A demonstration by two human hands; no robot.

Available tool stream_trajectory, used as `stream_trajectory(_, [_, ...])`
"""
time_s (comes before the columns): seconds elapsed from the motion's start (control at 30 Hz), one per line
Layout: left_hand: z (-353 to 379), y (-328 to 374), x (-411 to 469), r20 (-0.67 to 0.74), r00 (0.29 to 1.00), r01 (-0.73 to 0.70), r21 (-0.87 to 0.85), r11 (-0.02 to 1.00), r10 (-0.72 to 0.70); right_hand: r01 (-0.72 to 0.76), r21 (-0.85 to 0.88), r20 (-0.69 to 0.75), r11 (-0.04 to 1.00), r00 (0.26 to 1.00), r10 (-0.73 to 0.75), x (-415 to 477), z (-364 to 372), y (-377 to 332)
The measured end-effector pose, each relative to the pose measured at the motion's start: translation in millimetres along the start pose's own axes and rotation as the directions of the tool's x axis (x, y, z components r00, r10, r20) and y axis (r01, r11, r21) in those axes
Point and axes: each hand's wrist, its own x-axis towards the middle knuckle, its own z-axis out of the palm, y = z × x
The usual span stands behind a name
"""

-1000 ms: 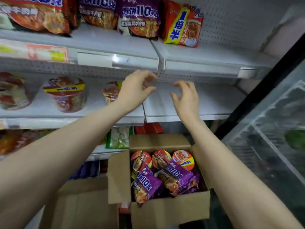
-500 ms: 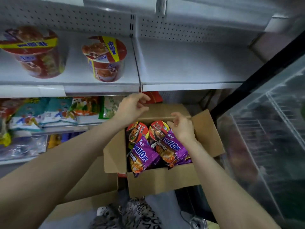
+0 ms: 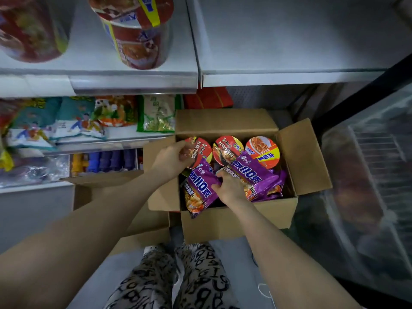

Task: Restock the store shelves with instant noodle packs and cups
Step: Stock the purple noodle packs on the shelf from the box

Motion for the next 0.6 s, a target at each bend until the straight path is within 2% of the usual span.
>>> stream_trajectory(0.13, [5,-20,3,0.023,1.0,0.01,-0.027,1.0,-0.01,-0.047,0.054,0.002,0.997,0.999,0.046,12,25,-2])
stream_trajectory(0.33, [7,-37,12,0.039,0.999,0.018,-0.018,1.0,-0.017,-0.109,0.173,-0.103,0.979,0.986,0.129,23,43,-2])
stream_trajectory(0.6, [2,-33,21,0.122,0.991,0.054,-0.014,0.998,-0.052,-0.134,0.338,-0.097,0.931,0.98,0.176,24,8,-3])
